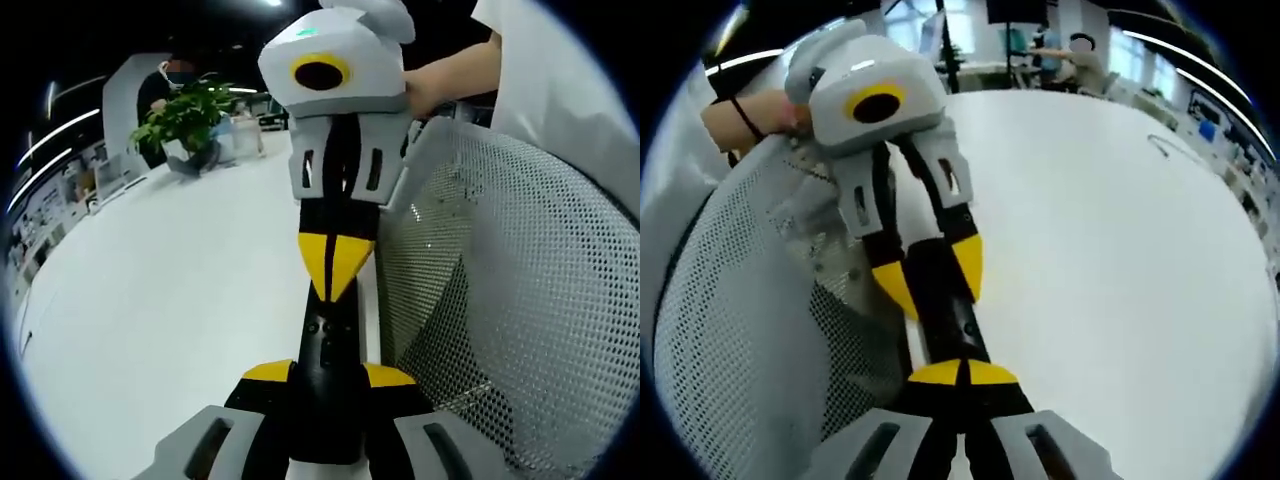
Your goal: Press the specified remote control buttons in sequence, fully releasing each button before pressing the next.
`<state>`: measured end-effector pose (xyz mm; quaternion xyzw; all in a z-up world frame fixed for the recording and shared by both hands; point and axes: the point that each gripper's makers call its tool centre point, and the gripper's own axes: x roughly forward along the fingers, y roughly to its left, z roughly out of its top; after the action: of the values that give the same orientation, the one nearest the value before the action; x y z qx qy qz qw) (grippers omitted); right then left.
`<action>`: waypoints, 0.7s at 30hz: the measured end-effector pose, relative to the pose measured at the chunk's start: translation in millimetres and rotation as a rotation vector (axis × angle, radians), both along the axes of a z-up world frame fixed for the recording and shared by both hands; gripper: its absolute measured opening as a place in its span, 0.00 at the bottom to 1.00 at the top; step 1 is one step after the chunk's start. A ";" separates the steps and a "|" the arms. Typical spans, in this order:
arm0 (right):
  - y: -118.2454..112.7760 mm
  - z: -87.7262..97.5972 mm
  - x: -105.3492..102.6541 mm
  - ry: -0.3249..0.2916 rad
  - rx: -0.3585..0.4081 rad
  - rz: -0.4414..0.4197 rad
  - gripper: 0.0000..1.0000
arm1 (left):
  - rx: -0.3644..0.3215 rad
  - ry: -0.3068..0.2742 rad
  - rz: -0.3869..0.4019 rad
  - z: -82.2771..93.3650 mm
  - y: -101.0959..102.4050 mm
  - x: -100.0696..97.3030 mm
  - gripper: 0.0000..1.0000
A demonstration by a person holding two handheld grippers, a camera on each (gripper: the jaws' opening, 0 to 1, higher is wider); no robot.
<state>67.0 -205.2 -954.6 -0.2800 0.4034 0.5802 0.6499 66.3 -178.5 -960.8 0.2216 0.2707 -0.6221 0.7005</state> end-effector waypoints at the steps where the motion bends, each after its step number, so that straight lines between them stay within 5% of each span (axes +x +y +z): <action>1: 0.0 0.1 -0.4 -0.014 -0.011 0.008 0.00 | -0.001 0.000 0.000 0.0 0.4 -0.2 0.24; 3: 0.1 0.6 -1.3 -0.062 -0.010 0.045 0.00 | -0.002 0.000 -0.001 0.3 0.4 -0.5 0.24; 5: 0.0 1.5 -0.5 -0.048 0.054 -0.019 0.00 | -0.003 0.000 -0.001 0.6 0.6 -0.8 0.24; 9: -1.3 4.9 3.3 0.104 0.231 -0.255 0.00 | -0.003 0.000 -0.002 1.2 0.5 -1.2 0.24; 15: 4.4 7.0 -0.4 0.184 0.306 -0.302 0.00 | -0.006 0.001 0.000 1.2 0.8 -1.4 0.24; 21: 6.4 6.7 -1.2 0.120 0.262 -0.221 0.00 | -0.006 0.001 0.001 1.2 0.8 -1.5 0.24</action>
<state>65.8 -198.8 -947.8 -0.1116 0.3906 0.5687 0.7152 64.8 -177.6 -959.6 0.2190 0.2693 -0.6228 0.7011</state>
